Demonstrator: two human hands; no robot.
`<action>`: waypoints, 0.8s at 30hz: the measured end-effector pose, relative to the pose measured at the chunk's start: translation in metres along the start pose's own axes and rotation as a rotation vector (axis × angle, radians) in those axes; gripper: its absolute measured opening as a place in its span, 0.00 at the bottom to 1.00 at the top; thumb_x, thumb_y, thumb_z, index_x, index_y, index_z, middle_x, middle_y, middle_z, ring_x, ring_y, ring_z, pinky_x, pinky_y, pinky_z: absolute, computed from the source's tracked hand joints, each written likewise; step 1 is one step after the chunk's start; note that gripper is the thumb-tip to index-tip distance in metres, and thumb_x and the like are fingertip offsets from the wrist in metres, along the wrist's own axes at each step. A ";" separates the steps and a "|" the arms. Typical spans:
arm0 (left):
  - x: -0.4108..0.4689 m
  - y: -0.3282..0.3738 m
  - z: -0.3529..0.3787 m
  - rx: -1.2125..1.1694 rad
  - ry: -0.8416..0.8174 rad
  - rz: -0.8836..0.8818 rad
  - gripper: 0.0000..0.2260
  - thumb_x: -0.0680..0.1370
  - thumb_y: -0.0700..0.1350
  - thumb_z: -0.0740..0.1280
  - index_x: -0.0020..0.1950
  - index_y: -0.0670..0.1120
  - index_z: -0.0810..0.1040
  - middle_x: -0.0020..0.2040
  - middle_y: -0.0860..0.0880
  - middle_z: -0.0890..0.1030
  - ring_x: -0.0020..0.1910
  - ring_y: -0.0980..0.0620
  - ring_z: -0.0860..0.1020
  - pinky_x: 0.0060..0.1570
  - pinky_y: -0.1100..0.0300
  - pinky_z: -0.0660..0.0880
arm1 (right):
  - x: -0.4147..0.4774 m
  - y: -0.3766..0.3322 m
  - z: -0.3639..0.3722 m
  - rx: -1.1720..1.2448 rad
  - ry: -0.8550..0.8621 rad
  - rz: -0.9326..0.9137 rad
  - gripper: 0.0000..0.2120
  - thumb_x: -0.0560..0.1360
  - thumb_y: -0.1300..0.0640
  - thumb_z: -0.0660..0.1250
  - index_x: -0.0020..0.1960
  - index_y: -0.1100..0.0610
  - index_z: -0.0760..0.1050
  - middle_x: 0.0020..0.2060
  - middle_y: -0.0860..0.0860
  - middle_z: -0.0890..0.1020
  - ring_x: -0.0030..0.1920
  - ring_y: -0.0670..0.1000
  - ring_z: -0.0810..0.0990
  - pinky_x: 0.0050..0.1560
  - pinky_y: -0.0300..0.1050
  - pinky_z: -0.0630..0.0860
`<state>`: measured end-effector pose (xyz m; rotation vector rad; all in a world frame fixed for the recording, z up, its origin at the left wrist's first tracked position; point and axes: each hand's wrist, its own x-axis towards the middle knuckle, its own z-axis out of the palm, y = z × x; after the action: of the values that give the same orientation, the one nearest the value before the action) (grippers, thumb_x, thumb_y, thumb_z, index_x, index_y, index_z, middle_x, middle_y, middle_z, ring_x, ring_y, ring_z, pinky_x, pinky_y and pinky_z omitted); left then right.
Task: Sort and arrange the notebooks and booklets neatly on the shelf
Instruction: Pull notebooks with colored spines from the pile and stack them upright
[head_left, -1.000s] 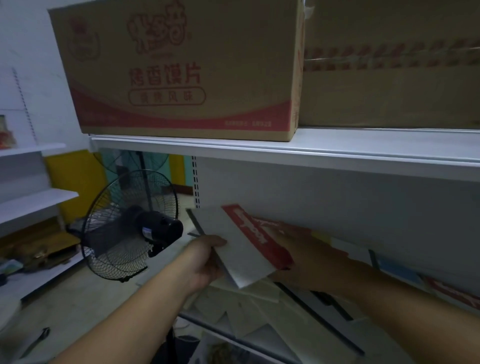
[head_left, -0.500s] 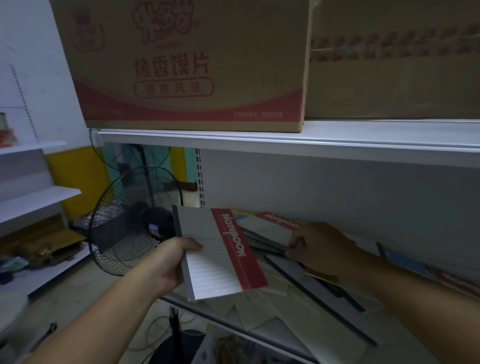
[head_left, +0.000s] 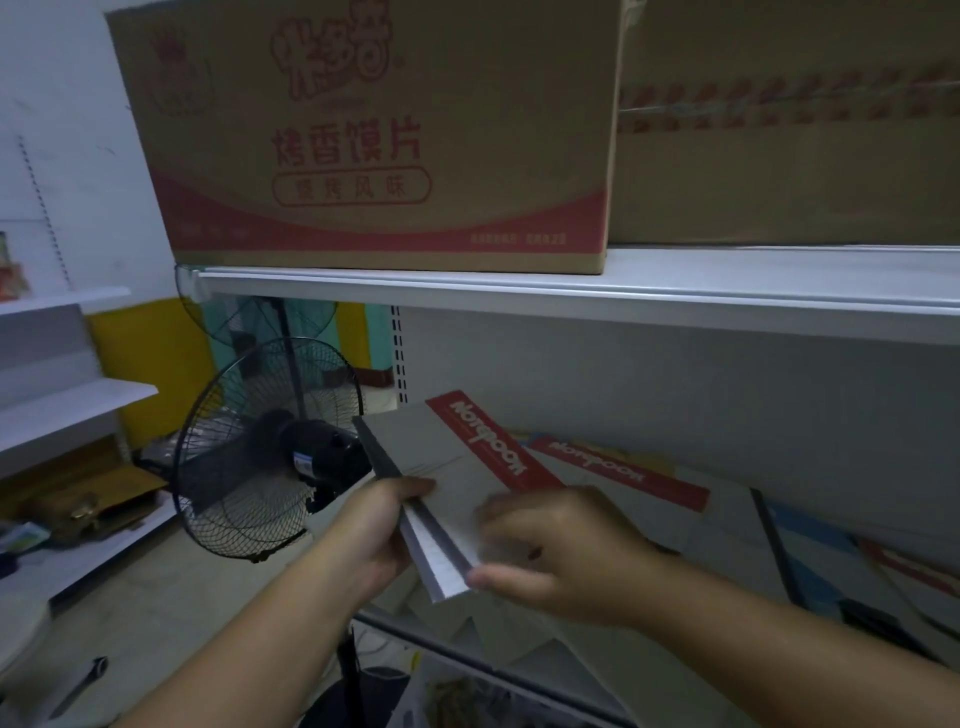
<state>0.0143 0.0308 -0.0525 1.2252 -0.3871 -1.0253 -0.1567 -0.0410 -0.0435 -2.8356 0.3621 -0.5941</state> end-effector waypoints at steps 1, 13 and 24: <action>0.001 0.002 -0.002 0.002 -0.002 -0.003 0.10 0.75 0.34 0.64 0.55 0.41 0.74 0.49 0.38 0.80 0.48 0.38 0.78 0.43 0.48 0.75 | -0.001 0.007 -0.005 0.021 0.029 0.099 0.21 0.73 0.35 0.60 0.57 0.48 0.78 0.55 0.38 0.77 0.55 0.42 0.77 0.55 0.42 0.75; 0.012 -0.002 -0.034 -0.075 -0.037 -0.058 0.12 0.79 0.46 0.58 0.56 0.40 0.75 0.50 0.36 0.79 0.47 0.34 0.77 0.45 0.44 0.74 | -0.013 0.064 -0.008 -0.320 -0.008 0.505 0.19 0.80 0.58 0.54 0.30 0.52 0.60 0.33 0.50 0.73 0.38 0.50 0.74 0.29 0.44 0.59; -0.063 0.002 0.097 0.116 0.073 0.434 0.06 0.82 0.46 0.58 0.49 0.46 0.71 0.41 0.53 0.76 0.40 0.56 0.75 0.43 0.56 0.70 | -0.018 -0.035 -0.066 -0.310 0.299 0.217 0.11 0.78 0.51 0.57 0.55 0.53 0.73 0.49 0.54 0.81 0.49 0.59 0.80 0.39 0.45 0.69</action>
<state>-0.0892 0.0249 -0.0005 1.2093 -0.6302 -0.5908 -0.1933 -0.0134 0.0186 -2.9329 0.8713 -0.9925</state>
